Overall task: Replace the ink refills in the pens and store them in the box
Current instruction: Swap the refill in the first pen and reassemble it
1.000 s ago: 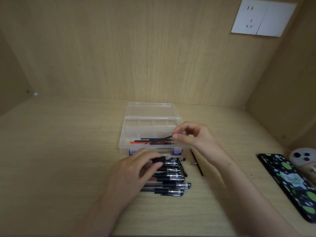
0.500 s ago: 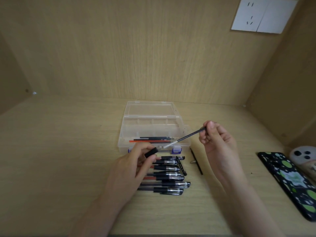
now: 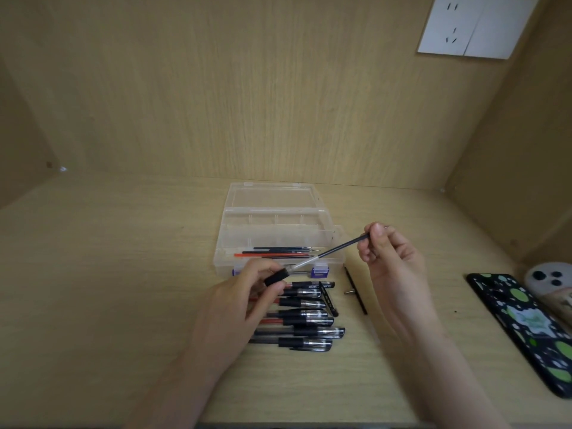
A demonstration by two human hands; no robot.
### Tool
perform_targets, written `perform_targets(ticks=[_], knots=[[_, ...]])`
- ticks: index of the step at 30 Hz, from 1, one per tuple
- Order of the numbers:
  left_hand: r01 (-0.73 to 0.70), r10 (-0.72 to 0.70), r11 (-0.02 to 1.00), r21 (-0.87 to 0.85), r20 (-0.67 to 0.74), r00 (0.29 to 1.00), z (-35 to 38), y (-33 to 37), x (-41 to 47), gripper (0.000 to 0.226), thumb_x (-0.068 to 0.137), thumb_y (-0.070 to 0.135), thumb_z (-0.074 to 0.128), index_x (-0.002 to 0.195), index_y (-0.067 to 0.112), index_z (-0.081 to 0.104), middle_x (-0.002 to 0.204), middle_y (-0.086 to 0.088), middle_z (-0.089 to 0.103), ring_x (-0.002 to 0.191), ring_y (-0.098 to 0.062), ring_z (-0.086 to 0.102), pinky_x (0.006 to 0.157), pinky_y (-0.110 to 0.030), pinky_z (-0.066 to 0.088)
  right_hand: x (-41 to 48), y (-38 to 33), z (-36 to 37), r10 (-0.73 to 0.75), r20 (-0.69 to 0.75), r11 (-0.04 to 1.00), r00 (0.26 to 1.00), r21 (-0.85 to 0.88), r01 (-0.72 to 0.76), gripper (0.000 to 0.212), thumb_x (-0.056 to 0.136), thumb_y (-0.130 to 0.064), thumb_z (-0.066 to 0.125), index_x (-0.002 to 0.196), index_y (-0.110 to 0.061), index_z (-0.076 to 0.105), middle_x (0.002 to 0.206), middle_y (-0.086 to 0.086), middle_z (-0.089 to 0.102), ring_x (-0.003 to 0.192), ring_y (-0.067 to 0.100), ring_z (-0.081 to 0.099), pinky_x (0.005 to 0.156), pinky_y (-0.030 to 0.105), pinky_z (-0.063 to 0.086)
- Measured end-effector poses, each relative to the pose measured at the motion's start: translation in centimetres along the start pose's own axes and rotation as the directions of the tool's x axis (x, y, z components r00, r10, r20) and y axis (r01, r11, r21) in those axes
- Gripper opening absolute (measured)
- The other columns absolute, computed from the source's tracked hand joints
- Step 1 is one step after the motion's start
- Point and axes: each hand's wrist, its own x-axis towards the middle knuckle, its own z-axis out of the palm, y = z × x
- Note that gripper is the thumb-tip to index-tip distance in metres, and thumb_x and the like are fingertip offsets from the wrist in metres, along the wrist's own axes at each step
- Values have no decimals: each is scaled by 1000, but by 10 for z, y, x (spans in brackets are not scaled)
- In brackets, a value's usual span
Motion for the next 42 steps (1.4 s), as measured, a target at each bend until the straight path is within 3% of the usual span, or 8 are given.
perform_targets(ticks=[6, 10, 14, 19, 25, 32, 37, 42], knots=[[-32, 32, 997, 72, 5, 999, -3, 1, 0, 19, 88, 49, 43, 104, 41, 49, 79, 26, 62, 69, 9, 59, 56, -12, 47, 2, 4, -7, -57, 2, 992, 998, -109, 57, 26, 72, -36, 67, 81, -13, 63, 62, -6, 62, 59, 5, 51, 61, 13, 44], [-39, 39, 993, 112, 5, 999, -2, -1, 1, 22, 88, 52, 43, 105, 40, 50, 76, 20, 64, 67, 5, 60, 53, -21, 52, -1, -2, -5, -104, 54, 958, 993, -264, 115, 13, 78, -22, 63, 82, -10, 64, 63, -4, 67, 60, 4, 57, 62, 14, 45], [-51, 52, 995, 80, -4, 999, -1, -1, 1, 20, 88, 49, 46, 105, 39, 53, 80, 20, 65, 71, 6, 62, 55, -22, 53, -13, -4, 4, 99, 281, 896, 955, -443, 37, 18, 69, -20, 70, 86, -13, 74, 81, 2, 74, 76, 12, 64, 73, 20, 50], [-59, 59, 995, 79, 2, 998, -2, -2, 0, 22, 89, 48, 46, 105, 36, 56, 89, 23, 65, 79, 10, 62, 61, -20, 53, -10, -9, -13, 128, 290, 704, 948, -700, 119, 20, 72, -24, 72, 91, -30, 74, 85, -10, 70, 72, 1, 52, 71, 18, 42], [-69, 68, 995, 75, 16, 998, 1, -4, 0, 30, 90, 49, 45, 106, 29, 62, 93, 23, 65, 83, 8, 62, 66, -23, 54, 2, -7, -48, 138, 403, 292, 905, -889, 351, 24, 72, -21, 78, 82, -40, 67, 81, -12, 60, 89, -1, 43, 77, 6, 30], [-77, 77, 990, 119, 6, 997, 1, -4, 0, 29, 89, 49, 47, 105, 29, 62, 92, 22, 66, 83, 7, 62, 65, -23, 54, 6, 18, -48, 140, 492, 119, 859, -870, 479, 15, 70, -9, 79, 83, -16, 74, 76, -14, 51, 80, 11, 42, 75, 11, 31], [-80, 80, 992, 99, 5, 997, 2, -5, 0, 29, 89, 47, 49, 105, 27, 63, 92, 22, 66, 82, 7, 62, 64, -24, 54, 2, 21, -49, 63, 473, 220, 879, -865, 450, 23, 73, -3, 75, 72, -24, 67, 72, -17, 52, 80, -6, 45, 74, 5, 31], [-88, 87, 991, 104, 14, 996, 2, -5, 1, 29, 90, 47, 48, 105, 27, 63, 91, 23, 65, 81, 8, 62, 63, -23, 54, -10, 4, -29, 34, 188, 744, 982, -661, 101, 11, 84, -5, 64, 83, -17, 65, 74, -7, 64, 69, 2, 56, 69, 13, 43]])
